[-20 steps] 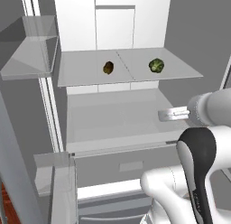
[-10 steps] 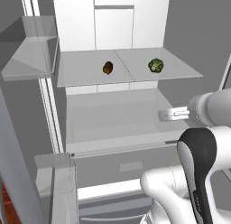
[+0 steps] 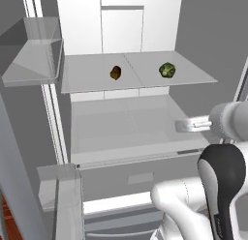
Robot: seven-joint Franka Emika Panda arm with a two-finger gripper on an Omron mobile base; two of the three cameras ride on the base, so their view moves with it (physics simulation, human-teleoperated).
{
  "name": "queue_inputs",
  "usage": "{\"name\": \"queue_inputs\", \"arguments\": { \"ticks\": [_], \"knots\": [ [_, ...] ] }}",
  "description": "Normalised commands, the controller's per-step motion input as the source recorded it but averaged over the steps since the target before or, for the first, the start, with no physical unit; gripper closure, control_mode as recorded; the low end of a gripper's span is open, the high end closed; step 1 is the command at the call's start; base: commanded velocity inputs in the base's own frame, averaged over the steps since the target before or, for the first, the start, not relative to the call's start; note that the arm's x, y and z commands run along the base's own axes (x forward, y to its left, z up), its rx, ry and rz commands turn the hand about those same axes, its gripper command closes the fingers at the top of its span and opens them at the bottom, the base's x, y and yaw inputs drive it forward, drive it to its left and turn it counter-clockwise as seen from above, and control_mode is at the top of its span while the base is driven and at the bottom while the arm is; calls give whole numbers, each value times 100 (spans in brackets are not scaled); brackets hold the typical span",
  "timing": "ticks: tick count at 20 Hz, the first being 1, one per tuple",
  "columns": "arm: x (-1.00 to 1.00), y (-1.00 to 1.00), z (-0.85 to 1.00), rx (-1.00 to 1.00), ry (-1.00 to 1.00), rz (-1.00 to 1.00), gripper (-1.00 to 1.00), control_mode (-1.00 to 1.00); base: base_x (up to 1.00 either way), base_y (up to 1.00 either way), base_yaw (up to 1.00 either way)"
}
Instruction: Gather the broccoli and sweet potato from the fridge and place them on a tray on the dining counter. Then gather the chicken drumstick and fish from the fridge and place them on the other tray.
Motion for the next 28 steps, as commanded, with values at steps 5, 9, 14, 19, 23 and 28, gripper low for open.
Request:
{"name": "queue_inputs", "arguments": {
  "ticks": [5, 9, 14, 19, 23, 28],
  "knots": [
    [-34, 0, 19, 0, 0, 0, -100, -100, 0, 0, 0],
    [-3, 0, 36, 0, 1, 0, -100, -100, 0, 0, 0],
    [21, 0, 35, 0, 4, -2, -100, -100, 0, 0, 0],
    [24, -1, 13, 0, 1, -7, -100, -100, 0, 0, 0],
    [0, -4, 0, 0, 0, -3, -100, -100, 0, 0, 0],
    [8, -9, 0, 0, 0, -2, -100, -100, 0, 0, 0]
  ]
}}
